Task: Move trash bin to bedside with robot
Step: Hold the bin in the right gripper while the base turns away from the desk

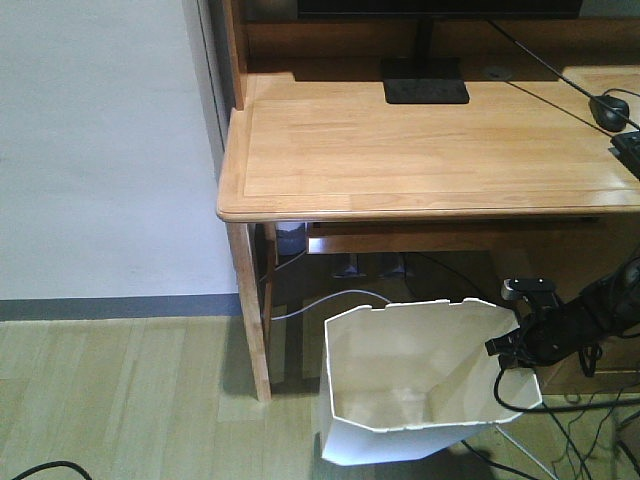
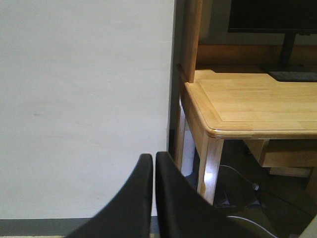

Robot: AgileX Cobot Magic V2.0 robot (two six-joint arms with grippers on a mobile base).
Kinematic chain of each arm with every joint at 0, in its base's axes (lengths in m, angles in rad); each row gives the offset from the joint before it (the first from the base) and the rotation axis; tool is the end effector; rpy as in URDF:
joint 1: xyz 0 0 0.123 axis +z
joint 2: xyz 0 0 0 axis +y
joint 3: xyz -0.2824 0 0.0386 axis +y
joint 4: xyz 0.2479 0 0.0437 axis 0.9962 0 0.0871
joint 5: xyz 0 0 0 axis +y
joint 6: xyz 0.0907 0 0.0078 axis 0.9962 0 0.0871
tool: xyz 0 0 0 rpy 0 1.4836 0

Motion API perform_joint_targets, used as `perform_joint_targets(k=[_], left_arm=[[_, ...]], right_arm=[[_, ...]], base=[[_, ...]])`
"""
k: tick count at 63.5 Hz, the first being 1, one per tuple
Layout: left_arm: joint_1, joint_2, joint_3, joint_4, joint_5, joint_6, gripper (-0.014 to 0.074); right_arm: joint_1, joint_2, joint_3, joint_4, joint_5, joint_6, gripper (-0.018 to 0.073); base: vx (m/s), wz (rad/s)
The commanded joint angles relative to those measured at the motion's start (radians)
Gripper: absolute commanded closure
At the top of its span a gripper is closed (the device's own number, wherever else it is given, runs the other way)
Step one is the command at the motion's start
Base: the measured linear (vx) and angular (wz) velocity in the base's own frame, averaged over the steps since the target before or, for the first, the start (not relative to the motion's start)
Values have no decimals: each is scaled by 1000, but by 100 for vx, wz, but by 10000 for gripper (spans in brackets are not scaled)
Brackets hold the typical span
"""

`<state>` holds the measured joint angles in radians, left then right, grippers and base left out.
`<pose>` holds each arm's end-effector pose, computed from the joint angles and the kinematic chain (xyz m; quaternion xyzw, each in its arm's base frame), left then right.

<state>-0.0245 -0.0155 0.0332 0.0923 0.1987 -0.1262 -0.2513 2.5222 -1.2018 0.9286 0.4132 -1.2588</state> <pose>0.0559 0.0003 0.1847 -0.0102 0.7509 -0.0130 0.6602 0.3589 -0.0618 -0.0597 -0.0664 0.9836 0.1427 0.0879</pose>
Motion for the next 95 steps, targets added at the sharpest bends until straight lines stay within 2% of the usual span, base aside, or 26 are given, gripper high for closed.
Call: perform_joint_targets(k=[1,13,33,95], left_arm=[[0,-13,26,0,-81,-2,602],[0,-13,26,0,-81,-2,602],[0,-13,26,0,-81,-2,602],[0,-13,26,0,-81,-2,602]], right_arm=[[-2,-132,63,71,168,-46,566],[-2,-188,144,66,184,-45,566],[-2,-188,153,64,372,-29,566],[-2,-188,153,63,377,-29,566]], base=[[0,0],[0,0],[0,0],[-2,9]])
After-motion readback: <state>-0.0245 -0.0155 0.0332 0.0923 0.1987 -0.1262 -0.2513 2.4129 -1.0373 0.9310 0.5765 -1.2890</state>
